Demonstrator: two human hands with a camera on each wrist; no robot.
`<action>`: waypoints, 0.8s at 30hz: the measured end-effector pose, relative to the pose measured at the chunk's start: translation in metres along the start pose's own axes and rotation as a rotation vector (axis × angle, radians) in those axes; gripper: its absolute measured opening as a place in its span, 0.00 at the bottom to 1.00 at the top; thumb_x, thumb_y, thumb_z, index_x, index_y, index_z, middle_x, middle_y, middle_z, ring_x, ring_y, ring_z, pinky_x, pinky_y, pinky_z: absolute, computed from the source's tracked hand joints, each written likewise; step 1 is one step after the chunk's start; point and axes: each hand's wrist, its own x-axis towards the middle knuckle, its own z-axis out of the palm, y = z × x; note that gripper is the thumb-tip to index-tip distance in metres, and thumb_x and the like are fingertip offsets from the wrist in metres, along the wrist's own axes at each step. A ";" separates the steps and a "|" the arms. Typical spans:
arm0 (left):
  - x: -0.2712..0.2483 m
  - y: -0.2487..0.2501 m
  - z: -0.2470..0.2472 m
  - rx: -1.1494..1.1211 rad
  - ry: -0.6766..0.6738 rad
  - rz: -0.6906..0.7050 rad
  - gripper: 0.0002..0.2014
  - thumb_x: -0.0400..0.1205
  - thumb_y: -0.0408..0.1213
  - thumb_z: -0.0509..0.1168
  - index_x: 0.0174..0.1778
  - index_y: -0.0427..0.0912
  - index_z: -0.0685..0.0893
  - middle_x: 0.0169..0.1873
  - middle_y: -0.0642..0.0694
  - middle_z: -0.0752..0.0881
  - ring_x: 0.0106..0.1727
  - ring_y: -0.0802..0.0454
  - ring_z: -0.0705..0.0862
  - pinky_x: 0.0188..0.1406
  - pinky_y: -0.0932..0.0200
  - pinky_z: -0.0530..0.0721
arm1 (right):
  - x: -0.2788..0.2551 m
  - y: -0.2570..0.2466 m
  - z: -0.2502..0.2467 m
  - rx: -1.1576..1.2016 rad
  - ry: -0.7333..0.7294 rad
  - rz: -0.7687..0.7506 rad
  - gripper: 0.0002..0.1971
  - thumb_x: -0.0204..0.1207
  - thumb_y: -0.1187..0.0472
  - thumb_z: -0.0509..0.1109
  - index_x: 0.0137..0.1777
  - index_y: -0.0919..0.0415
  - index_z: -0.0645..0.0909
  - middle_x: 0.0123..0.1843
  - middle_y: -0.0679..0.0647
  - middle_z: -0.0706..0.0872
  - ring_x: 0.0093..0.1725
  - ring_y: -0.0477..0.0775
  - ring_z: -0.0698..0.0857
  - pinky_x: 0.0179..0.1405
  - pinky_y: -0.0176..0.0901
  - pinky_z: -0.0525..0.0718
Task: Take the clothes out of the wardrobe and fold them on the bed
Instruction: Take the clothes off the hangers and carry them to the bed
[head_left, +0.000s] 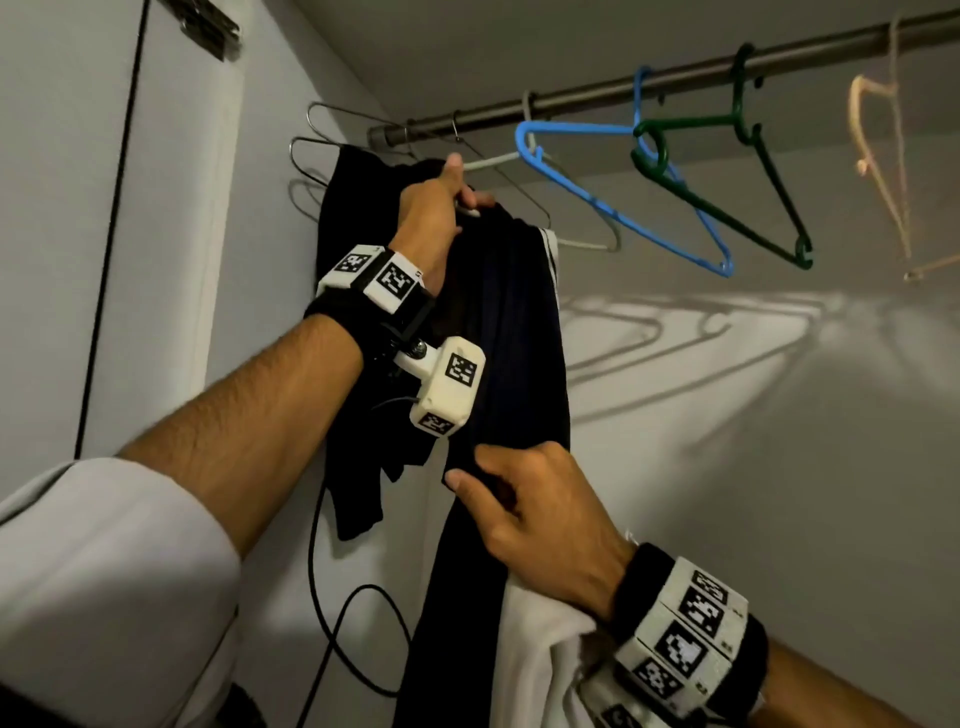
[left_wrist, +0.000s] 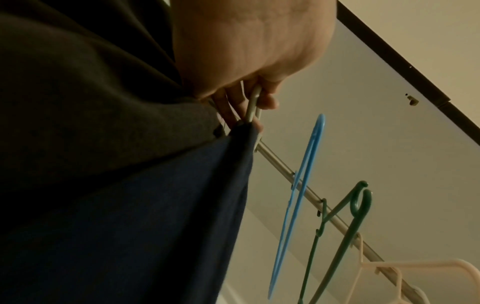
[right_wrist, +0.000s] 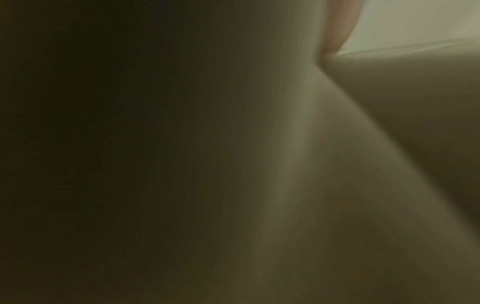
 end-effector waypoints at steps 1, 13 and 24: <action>0.000 0.000 -0.001 0.003 0.000 -0.008 0.26 0.93 0.43 0.54 0.27 0.39 0.72 0.40 0.38 0.88 0.26 0.60 0.86 0.26 0.67 0.80 | -0.004 -0.005 0.000 -0.013 -0.043 -0.020 0.24 0.86 0.50 0.68 0.29 0.54 0.67 0.22 0.46 0.70 0.22 0.51 0.72 0.25 0.40 0.66; -0.005 -0.002 0.009 -0.112 -0.027 -0.109 0.26 0.93 0.41 0.56 0.28 0.36 0.73 0.41 0.33 0.87 0.35 0.47 0.87 0.29 0.64 0.86 | 0.072 0.021 -0.062 0.131 0.263 0.363 0.25 0.76 0.28 0.70 0.43 0.52 0.81 0.31 0.44 0.84 0.32 0.47 0.82 0.36 0.48 0.78; -0.010 0.000 0.014 0.003 0.009 -0.147 0.26 0.93 0.44 0.55 0.29 0.36 0.76 0.42 0.36 0.89 0.35 0.49 0.88 0.32 0.61 0.87 | 0.139 0.033 -0.041 -0.094 0.225 0.285 0.21 0.85 0.52 0.66 0.30 0.57 0.72 0.30 0.53 0.81 0.37 0.63 0.82 0.37 0.45 0.68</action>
